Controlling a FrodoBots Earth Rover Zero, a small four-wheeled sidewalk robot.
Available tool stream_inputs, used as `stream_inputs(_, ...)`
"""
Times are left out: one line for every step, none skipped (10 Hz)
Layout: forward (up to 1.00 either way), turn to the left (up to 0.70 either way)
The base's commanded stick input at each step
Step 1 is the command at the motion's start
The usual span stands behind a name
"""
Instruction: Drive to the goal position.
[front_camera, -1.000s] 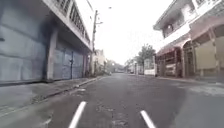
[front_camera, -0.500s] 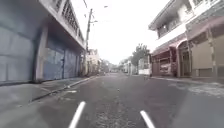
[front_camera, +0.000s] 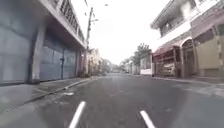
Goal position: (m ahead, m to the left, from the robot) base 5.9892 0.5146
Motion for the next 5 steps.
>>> stream_inputs(0.7, 0.0)
stream_inputs(0.7, 0.0)
stream_inputs(0.7, 0.0)
stream_inputs(0.7, 0.0)
stream_inputs(0.7, 0.0)
